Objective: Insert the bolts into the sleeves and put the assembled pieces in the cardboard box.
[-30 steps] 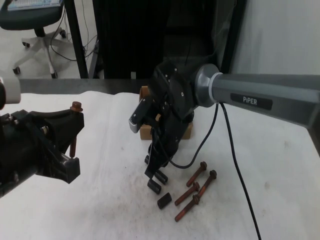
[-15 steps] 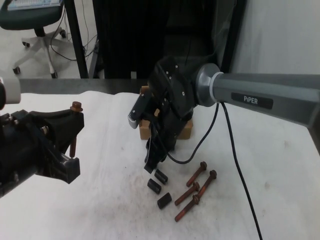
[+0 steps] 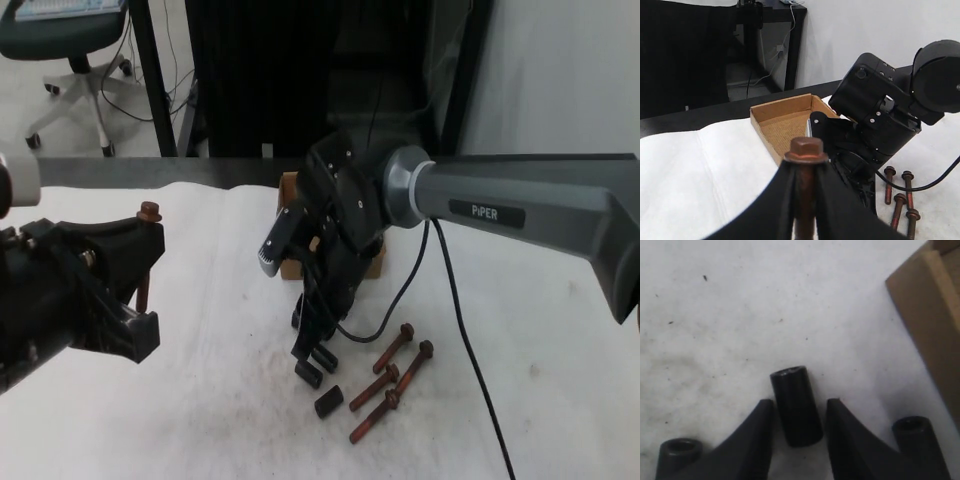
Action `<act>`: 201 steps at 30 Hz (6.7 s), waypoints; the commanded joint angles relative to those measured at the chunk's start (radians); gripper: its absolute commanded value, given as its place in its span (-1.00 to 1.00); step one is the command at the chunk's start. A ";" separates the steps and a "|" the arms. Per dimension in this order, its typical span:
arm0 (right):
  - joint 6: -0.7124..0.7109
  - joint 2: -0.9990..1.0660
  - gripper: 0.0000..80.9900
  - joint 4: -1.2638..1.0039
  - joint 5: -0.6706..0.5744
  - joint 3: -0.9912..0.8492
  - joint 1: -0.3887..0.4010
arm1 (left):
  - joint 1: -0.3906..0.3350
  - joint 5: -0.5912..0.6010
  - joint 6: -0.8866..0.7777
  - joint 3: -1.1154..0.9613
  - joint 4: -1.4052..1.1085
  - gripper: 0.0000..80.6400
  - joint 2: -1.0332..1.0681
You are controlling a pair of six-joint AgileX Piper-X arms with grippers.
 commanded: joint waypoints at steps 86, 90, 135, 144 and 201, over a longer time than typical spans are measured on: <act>0.778 -0.856 -0.98 -1.476 -0.372 0.958 -0.056 | -0.180 0.598 -0.594 -0.461 -0.752 -0.99 0.610; 0.778 -0.856 -0.98 -1.486 -0.361 0.958 -0.056 | -0.180 0.546 -0.562 -0.459 -0.752 -0.99 0.610; 0.744 -0.856 -0.98 -1.423 -0.430 0.888 -0.056 | -0.180 0.560 -0.560 -0.459 -0.745 -0.99 0.671; 0.733 -0.856 -0.98 -1.510 -0.413 0.888 -0.056 | -0.180 0.568 -0.588 -0.459 -0.745 -0.99 0.671; 0.499 -0.171 -0.98 -0.115 -0.019 -0.067 -0.163 | -0.005 0.125 -0.027 -0.459 0.489 -0.99 0.508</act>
